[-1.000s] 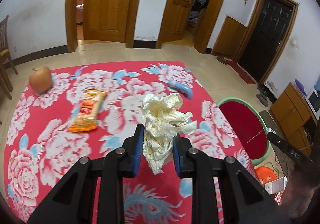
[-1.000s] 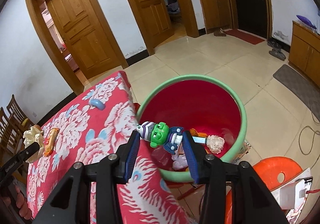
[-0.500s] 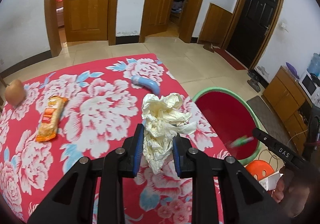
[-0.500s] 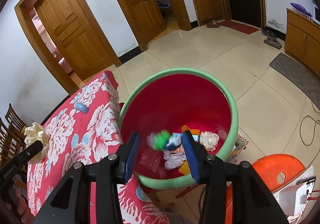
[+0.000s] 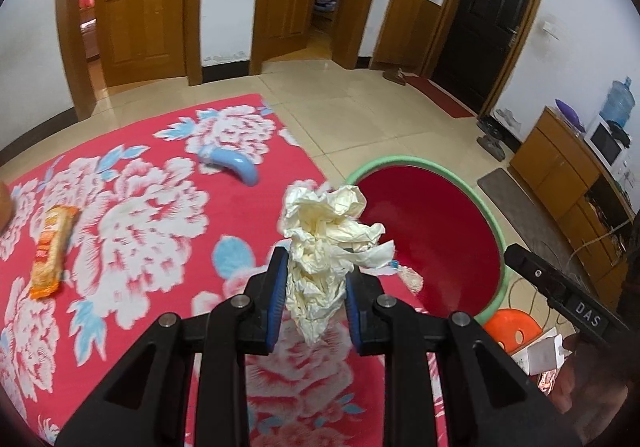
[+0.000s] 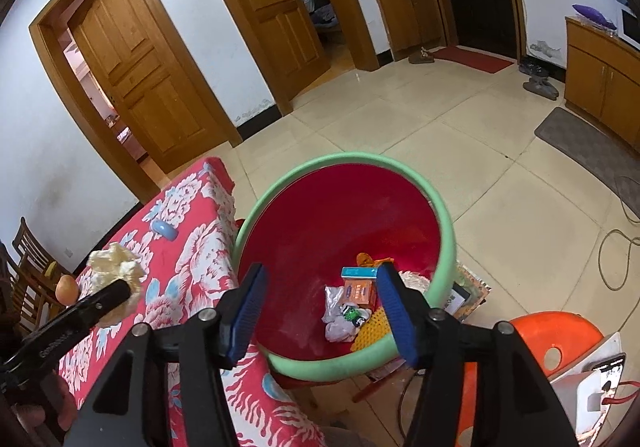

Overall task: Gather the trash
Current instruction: 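Open both grippers to drop the toy figure and paper into the bin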

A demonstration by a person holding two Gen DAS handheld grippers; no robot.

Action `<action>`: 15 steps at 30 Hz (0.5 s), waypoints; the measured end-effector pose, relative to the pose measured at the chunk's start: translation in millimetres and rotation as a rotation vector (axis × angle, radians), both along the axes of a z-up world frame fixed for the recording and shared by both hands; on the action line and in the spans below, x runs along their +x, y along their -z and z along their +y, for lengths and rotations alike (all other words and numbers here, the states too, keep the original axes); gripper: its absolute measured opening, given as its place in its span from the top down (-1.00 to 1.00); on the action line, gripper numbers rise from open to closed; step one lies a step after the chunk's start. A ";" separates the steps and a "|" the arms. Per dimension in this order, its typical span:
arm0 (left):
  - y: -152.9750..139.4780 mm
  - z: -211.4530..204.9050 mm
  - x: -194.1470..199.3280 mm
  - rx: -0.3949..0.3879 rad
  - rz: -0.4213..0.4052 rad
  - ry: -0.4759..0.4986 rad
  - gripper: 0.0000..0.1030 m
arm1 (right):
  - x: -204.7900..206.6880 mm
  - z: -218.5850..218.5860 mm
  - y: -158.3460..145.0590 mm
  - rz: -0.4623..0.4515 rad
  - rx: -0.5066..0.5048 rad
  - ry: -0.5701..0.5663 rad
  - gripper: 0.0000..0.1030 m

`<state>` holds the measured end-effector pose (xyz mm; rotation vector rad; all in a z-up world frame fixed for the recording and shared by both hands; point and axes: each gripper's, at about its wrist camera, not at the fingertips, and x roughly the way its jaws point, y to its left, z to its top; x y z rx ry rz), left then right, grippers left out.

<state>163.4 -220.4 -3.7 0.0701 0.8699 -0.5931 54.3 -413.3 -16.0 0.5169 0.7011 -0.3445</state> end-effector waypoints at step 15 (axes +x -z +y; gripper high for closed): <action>15.4 -63.0 0.2 -0.018 0.038 0.133 0.29 | -17.2 -17.5 9.2 -0.004 0.074 0.051 -0.19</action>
